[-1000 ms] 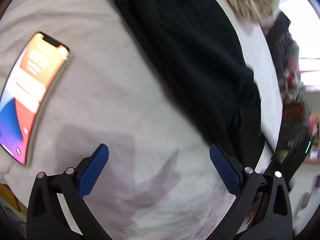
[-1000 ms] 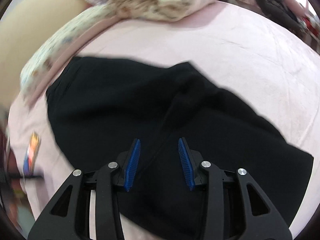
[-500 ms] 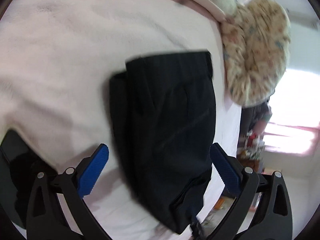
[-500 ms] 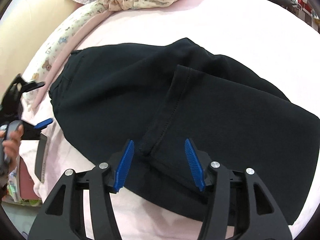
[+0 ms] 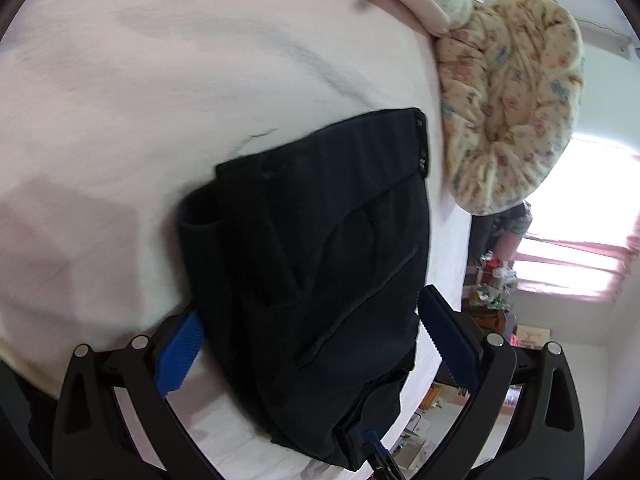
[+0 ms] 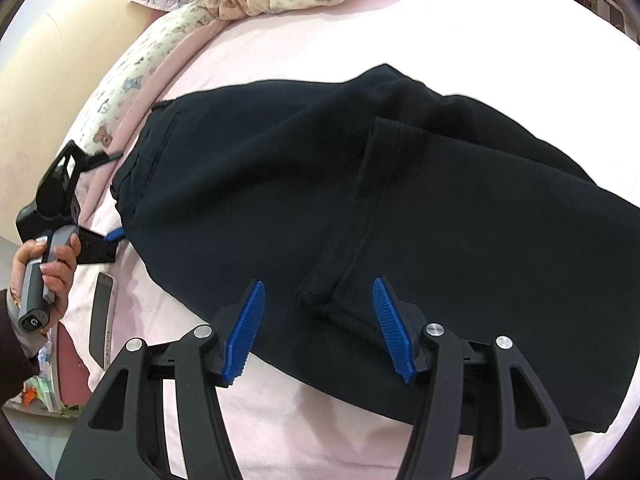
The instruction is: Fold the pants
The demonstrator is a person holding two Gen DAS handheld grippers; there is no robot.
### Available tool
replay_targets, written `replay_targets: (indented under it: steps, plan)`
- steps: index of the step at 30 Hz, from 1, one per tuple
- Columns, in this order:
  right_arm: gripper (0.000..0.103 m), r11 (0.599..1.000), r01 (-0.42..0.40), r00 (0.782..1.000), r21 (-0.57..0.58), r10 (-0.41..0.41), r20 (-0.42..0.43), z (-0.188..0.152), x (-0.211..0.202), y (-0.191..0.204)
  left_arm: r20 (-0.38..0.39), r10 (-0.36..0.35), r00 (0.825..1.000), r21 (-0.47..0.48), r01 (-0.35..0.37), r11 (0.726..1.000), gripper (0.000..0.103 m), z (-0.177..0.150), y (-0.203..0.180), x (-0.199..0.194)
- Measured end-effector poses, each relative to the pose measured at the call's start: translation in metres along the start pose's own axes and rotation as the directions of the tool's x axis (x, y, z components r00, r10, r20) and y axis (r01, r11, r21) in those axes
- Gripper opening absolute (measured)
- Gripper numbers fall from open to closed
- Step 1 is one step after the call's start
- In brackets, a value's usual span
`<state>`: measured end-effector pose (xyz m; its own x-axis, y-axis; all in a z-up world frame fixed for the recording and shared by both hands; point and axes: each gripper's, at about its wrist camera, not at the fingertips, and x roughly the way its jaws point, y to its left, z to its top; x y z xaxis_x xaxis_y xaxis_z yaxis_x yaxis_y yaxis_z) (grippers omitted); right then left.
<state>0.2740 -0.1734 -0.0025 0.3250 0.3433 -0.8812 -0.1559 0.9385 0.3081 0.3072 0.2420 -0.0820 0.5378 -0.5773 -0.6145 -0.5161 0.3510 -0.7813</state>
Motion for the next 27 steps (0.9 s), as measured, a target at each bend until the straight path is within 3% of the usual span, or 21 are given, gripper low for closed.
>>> replay_targets:
  steps: [3, 5, 7, 8, 10, 13, 16, 22, 27]
  plan:
    - [0.058, 1.000, 0.006, 1.000, 0.004, -0.006, -0.011, -0.002, 0.004, 0.000, 0.008, -0.110, 0.994, 0.041, 0.109, 0.993, 0.095, -0.003, -0.007, -0.001]
    - [0.058, 1.000, 0.008, 1.000, 0.006, -0.008, -0.017, -0.003, 0.007, 0.001, 0.006, -0.103, 0.995, 0.087, 0.102, 0.991, 0.090, -0.004, -0.008, 0.002]
    - [0.058, 1.000, 0.007, 1.000, 0.009, -0.007, -0.026, -0.002, 0.011, 0.002, -0.013, -0.050, 0.999, 0.091, 0.051, 0.995, 0.064, -0.003, -0.003, 0.009]
    - [0.058, 1.000, 0.005, 1.000, 0.008, -0.005, -0.027, -0.002, 0.012, 0.003, -0.022, -0.026, 0.999, 0.058, 0.027, 0.998, 0.044, 0.000, 0.006, 0.013]
    - [0.058, 1.000, 0.002, 1.000, -0.001, -0.002, -0.026, -0.001, 0.012, 0.007, -0.022, -0.054, 0.998, 0.013, 0.054, 0.998, 0.042, 0.002, 0.014, 0.015]
    - [0.058, 1.000, 0.003, 1.000, -0.017, -0.004, -0.028, 0.000, 0.015, 0.012, -0.009, -0.029, 1.000, 0.039, 0.030, 0.999, 0.036, 0.000, 0.009, 0.017]
    - [0.058, 1.000, -0.001, 1.000, -0.006, 0.001, -0.030, 0.000, 0.016, 0.011, 0.021, -0.046, 0.999, 0.065, 0.045, 0.997, 0.021, -0.005, 0.004, 0.013]
    - [0.058, 1.000, 0.008, 1.000, 0.011, -0.008, -0.018, -0.003, 0.007, 0.002, 0.094, -0.091, 0.991, 0.261, 0.063, 0.963, 0.015, -0.025, -0.035, -0.006]
    - [0.059, 0.996, 0.029, 1.000, 0.087, -0.029, 0.004, -0.014, -0.010, -0.021, 0.086, -0.137, 0.987, 0.425, 0.088, 0.901, 0.015, -0.045, -0.079, -0.016]
